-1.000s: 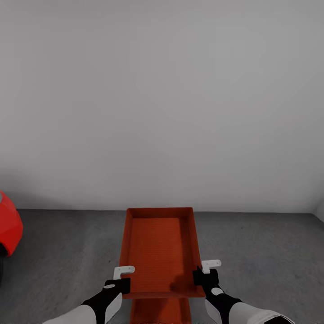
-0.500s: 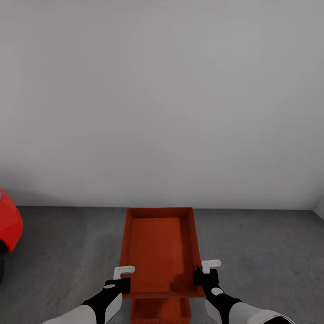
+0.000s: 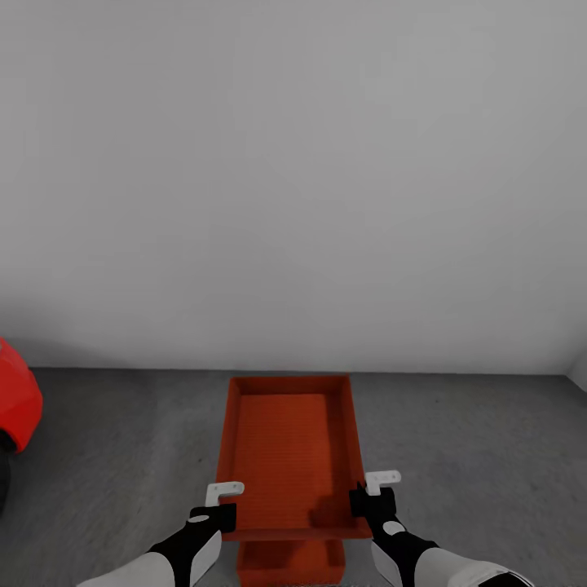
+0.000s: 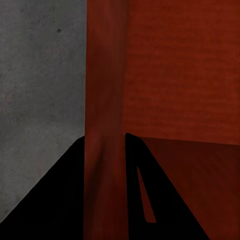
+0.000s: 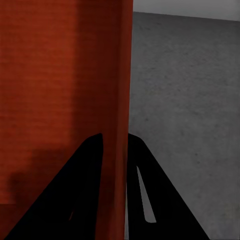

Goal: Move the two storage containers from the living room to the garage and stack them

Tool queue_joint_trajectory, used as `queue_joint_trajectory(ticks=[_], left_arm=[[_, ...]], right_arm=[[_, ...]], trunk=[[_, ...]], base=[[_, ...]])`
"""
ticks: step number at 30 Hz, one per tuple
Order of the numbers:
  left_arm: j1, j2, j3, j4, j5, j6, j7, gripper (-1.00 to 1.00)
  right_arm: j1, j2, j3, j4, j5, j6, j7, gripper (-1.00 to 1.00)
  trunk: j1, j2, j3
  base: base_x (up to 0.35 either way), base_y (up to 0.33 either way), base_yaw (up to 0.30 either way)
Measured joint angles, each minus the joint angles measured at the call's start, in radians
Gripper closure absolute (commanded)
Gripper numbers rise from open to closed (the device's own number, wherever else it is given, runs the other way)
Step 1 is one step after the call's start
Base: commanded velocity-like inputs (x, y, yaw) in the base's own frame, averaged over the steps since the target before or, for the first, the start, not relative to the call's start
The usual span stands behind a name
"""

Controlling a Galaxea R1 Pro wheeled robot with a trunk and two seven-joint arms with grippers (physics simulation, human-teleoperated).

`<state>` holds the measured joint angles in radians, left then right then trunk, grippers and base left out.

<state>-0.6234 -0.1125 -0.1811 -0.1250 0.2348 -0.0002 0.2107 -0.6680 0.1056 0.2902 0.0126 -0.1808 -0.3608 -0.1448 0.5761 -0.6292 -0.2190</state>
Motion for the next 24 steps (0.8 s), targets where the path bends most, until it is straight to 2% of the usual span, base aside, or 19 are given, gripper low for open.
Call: queue_joint_trajectory(ticks=[24], left_arm=[[0.0, -0.001, -0.001, 0.0, 0.0, -0.001, 0.001, 1.0]], right_arm=[[0.0, 0.0, 0.003, 0.0, -0.003, -0.001, 0.0, 1.0]], trunk=[[0.0, 0.0, -0.038]], base=[[0.0, 0.0, 0.0]])
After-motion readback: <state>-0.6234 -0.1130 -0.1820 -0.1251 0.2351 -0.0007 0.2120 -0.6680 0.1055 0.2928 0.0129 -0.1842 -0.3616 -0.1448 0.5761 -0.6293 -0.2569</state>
